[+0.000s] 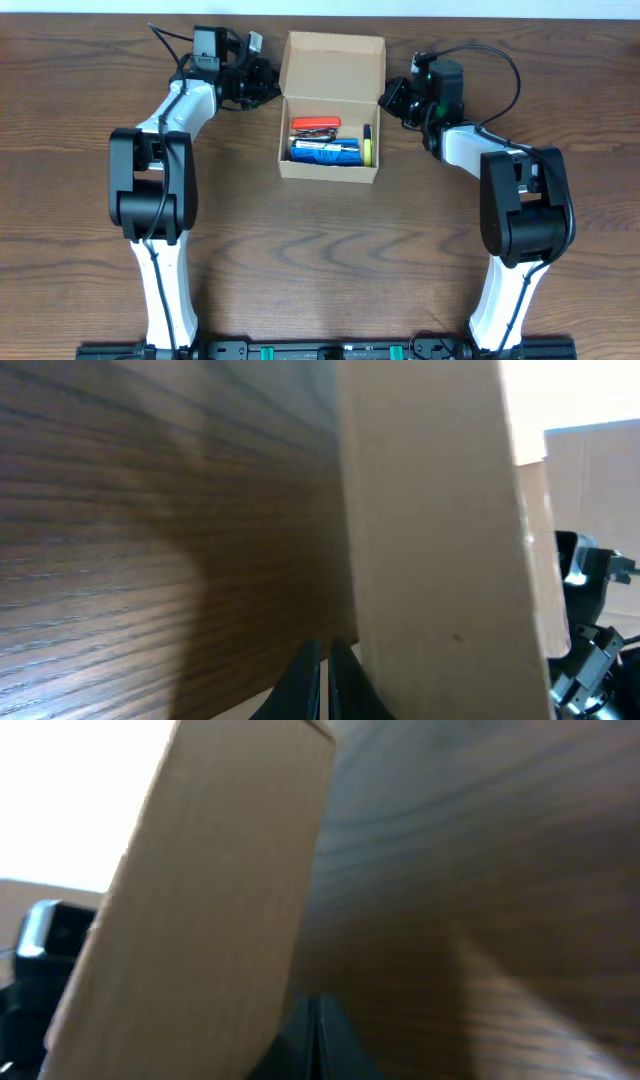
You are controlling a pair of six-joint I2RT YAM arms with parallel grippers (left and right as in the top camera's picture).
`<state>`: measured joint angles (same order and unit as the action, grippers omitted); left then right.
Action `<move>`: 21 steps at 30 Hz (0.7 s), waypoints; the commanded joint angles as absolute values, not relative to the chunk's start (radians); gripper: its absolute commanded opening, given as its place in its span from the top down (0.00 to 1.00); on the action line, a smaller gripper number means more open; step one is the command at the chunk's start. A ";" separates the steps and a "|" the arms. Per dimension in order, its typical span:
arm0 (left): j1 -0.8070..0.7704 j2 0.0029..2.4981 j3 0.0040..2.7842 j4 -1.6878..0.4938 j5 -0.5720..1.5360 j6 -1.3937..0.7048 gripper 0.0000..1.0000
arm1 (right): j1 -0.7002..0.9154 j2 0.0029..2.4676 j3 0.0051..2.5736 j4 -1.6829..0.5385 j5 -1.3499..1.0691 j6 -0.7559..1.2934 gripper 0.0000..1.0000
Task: Pack container
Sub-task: 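Push the lid flaps down toward the box with both grippers, then press the lid closed from both sides with both grippers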
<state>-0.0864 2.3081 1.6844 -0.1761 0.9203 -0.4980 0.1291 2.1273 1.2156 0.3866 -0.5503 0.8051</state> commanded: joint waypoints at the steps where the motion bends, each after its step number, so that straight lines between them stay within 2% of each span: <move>1: -0.066 2.320 1.705 -0.173 0.981 -0.493 0.94 | 0.112 2.136 1.234 0.414 -0.675 0.753 0.99; 8: -0.036 2.304 1.705 -0.125 1.092 -0.467 0.94 | 0.091 2.136 1.235 0.454 -0.836 0.669 0.99; 17: -0.033 2.188 1.705 -0.124 1.103 -0.357 0.94 | 0.083 2.136 1.235 0.620 -1.008 0.661 0.99; 21: -0.033 2.148 1.705 -0.131 1.104 -0.331 0.94 | 0.083 2.136 1.235 0.617 -1.012 0.669 0.99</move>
